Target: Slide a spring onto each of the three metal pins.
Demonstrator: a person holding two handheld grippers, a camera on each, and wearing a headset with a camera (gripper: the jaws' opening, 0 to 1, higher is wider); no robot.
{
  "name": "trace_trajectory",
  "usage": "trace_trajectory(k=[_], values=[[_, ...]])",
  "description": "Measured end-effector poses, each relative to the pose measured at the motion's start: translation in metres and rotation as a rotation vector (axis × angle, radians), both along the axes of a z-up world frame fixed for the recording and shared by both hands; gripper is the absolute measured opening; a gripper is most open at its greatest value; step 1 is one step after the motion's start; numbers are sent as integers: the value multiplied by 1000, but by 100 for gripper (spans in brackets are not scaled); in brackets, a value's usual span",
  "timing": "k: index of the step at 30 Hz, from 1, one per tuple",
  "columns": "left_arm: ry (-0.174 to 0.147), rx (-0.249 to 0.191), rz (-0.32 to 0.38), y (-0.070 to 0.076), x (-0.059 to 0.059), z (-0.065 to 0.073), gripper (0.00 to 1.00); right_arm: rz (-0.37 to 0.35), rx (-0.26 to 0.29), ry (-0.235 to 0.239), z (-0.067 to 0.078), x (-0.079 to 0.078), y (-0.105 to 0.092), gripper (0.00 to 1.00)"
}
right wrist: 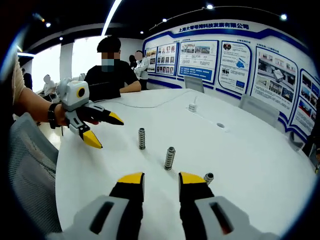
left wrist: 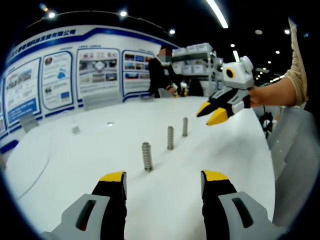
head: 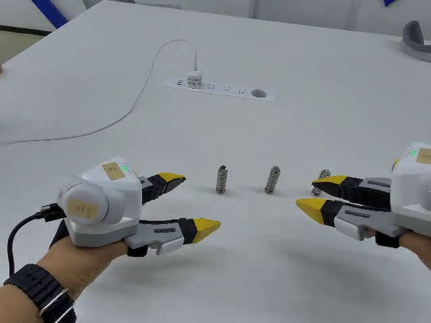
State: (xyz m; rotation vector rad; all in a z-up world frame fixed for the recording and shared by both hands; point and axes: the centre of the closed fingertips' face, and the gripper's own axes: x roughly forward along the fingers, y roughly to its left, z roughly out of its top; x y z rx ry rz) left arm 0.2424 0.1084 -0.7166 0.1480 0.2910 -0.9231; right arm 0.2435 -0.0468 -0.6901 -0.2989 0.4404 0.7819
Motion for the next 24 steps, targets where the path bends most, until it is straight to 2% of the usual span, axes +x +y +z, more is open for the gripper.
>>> trace_trajectory(k=[7, 13, 21, 24], values=[[1, 1, -3, -1, -1, -1, 63, -12, -5, -20, 0, 2, -20, 37], [0, 10, -12, -2, -2, -2, 64, -21, 6, -30, -1, 0, -29, 46], [2, 11, -12, -3, -3, -3, 66, -18, 35, -36, -2, -3, -38, 60], [1, 11, -11, -4, -3, -2, 66, -24, 57, -22, -4, -4, -40, 63]])
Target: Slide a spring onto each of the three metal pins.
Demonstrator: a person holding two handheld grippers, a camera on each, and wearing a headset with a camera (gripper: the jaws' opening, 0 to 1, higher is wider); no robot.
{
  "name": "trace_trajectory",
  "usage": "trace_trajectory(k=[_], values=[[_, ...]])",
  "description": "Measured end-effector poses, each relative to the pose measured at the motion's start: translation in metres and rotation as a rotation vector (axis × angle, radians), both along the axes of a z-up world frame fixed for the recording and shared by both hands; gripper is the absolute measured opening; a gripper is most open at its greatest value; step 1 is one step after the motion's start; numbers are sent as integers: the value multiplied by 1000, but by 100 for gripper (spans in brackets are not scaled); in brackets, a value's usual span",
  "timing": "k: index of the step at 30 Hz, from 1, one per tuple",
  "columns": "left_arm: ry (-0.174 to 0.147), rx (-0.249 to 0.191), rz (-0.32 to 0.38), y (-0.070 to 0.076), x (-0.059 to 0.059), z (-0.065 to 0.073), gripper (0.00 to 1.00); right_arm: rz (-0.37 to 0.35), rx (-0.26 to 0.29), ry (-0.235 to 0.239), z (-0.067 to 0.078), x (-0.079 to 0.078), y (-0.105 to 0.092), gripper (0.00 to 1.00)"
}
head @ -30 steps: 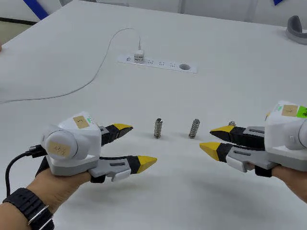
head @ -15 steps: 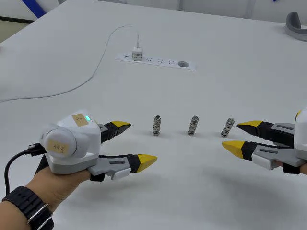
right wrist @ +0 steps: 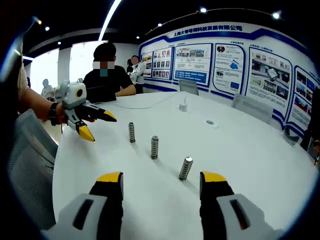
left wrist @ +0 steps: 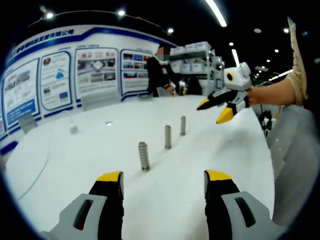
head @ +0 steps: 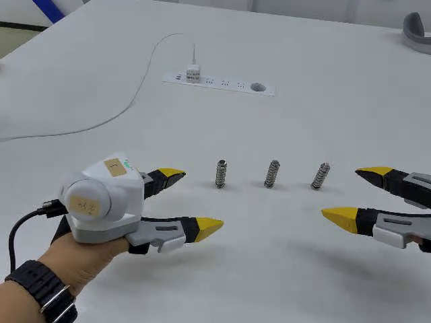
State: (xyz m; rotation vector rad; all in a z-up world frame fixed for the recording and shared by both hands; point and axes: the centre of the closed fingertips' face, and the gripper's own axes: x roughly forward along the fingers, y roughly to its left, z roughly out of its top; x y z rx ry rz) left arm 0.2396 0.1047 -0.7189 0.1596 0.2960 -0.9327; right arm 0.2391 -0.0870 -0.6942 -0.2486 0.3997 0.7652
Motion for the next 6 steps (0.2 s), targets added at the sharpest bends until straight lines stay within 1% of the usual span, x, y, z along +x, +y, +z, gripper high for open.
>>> trace_trajectory(k=[6], values=[[2, 1, 3, 0, -1, -1, 67, -11, 6, 18, -5, -1, -4, 65]])
